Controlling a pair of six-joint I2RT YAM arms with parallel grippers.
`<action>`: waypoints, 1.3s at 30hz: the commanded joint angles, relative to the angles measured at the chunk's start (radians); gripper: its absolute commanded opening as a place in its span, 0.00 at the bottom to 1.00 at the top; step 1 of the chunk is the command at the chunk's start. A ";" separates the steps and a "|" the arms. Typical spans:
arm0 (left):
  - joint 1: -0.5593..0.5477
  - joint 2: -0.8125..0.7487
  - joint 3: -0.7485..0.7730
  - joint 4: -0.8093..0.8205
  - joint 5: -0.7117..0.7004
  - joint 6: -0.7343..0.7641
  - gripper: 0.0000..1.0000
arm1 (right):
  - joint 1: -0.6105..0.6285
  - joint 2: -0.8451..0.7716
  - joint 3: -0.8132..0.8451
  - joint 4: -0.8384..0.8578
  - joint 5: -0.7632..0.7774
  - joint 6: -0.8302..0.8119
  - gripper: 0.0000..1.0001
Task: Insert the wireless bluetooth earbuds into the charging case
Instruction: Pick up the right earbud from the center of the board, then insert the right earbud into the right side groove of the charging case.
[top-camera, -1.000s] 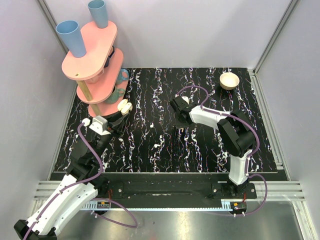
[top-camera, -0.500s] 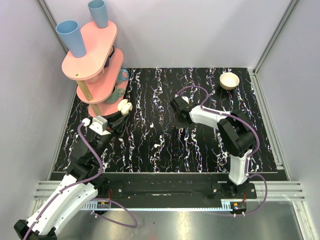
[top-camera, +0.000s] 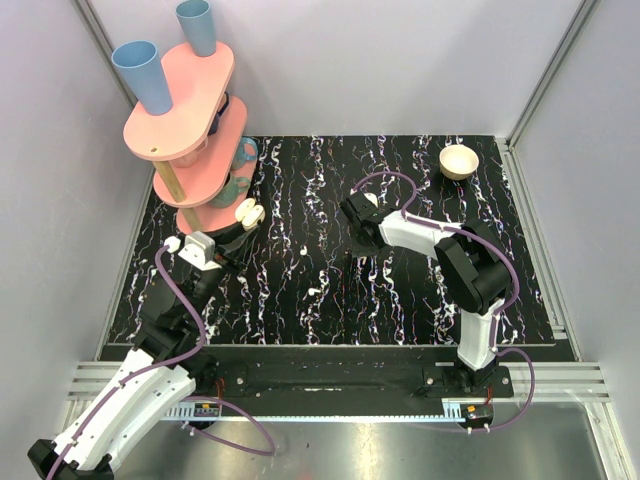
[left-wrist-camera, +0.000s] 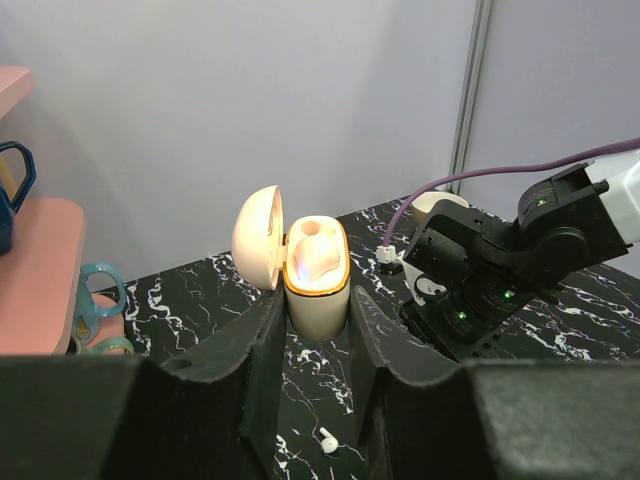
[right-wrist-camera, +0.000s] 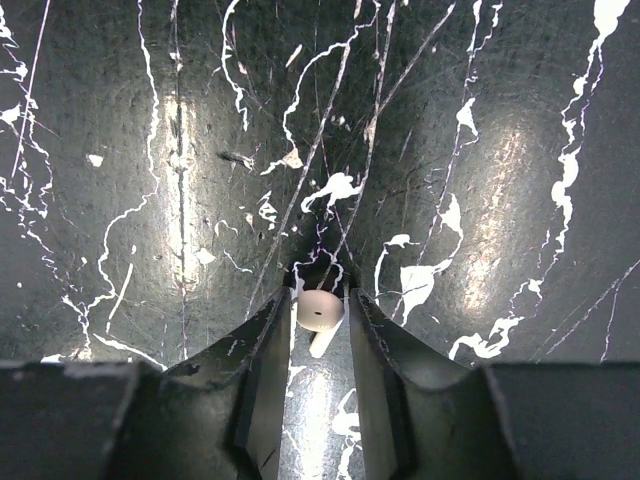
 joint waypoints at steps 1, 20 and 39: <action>-0.003 0.003 0.043 0.047 0.008 0.003 0.00 | -0.001 -0.005 -0.013 -0.056 -0.001 -0.006 0.35; -0.003 0.006 0.045 0.044 0.008 0.003 0.00 | -0.001 -0.014 -0.007 -0.055 0.017 -0.005 0.22; -0.003 0.109 0.154 -0.036 0.146 -0.077 0.00 | 0.223 -0.624 -0.122 0.410 0.353 -0.292 0.17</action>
